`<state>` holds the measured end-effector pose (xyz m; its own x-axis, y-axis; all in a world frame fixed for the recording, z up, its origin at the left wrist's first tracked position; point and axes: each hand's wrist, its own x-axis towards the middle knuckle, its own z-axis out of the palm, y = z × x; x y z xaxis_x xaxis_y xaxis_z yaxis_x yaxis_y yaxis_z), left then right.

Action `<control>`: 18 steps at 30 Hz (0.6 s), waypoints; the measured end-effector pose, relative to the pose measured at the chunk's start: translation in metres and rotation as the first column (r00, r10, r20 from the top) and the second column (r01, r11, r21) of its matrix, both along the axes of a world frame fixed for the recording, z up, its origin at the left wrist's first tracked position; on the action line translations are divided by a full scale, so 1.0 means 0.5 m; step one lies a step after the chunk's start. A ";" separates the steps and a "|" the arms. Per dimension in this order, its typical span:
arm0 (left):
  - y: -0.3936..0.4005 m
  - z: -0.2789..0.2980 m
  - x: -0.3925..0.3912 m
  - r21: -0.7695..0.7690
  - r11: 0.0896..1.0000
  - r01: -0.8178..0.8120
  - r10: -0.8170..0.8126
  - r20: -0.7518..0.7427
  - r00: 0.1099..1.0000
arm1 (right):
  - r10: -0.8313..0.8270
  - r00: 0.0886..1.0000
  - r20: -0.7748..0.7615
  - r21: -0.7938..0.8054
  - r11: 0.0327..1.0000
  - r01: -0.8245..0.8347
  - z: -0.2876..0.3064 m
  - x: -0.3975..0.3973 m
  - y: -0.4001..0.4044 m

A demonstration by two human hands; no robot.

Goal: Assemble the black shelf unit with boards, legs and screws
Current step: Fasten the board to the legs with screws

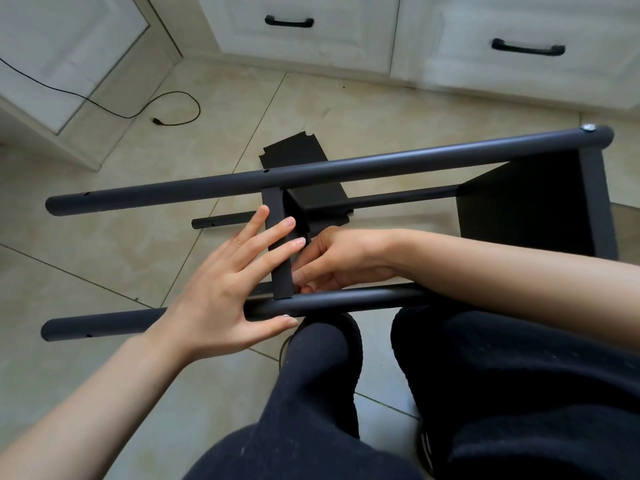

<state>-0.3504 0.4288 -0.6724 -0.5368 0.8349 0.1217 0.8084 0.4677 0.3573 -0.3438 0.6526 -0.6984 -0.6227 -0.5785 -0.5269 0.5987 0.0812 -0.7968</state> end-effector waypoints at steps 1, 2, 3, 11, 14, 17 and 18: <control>0.001 0.001 -0.001 0.001 1.000 -0.002 0.002 0.002 1.000 | -0.012 1.000 0.006 -0.009 1.000 0.012 0.001 -0.001 0.002; 0.001 0.002 -0.002 0.001 1.000 -0.004 0.004 0.004 1.000 | -0.025 1.000 0.012 -0.015 1.000 0.026 0.001 -0.002 0.003; 0.002 0.002 -0.002 0.001 1.000 -0.005 0.005 0.004 1.000 | -0.033 0.999 0.014 -0.016 0.999 0.034 0.002 -0.003 0.003; 0.003 0.003 -0.003 -0.012 1.000 -0.004 0.004 -0.001 1.000 | -0.027 0.999 0.046 0.020 0.999 0.026 -0.001 -0.008 -0.003; 0.005 0.003 -0.005 -0.012 1.000 -0.006 0.006 0.001 1.000 | -0.006 0.999 0.040 0.051 0.999 0.004 0.000 -0.011 -0.005; 0.005 0.003 -0.006 -0.018 1.000 -0.006 0.006 -0.003 1.000 | 0.019 0.999 0.043 0.090 0.996 -0.023 0.002 -0.013 -0.006; 0.005 0.003 -0.006 -0.017 1.000 -0.007 0.006 -0.004 1.000 | 0.024 0.998 0.050 0.089 0.996 -0.029 0.002 -0.013 -0.005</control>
<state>-0.3533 0.4314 -0.6707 -0.5418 0.8334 0.1092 0.8067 0.4791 0.3460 -0.3506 0.6500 -0.6973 -0.5802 -0.5438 -0.6064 0.6334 0.1669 -0.7556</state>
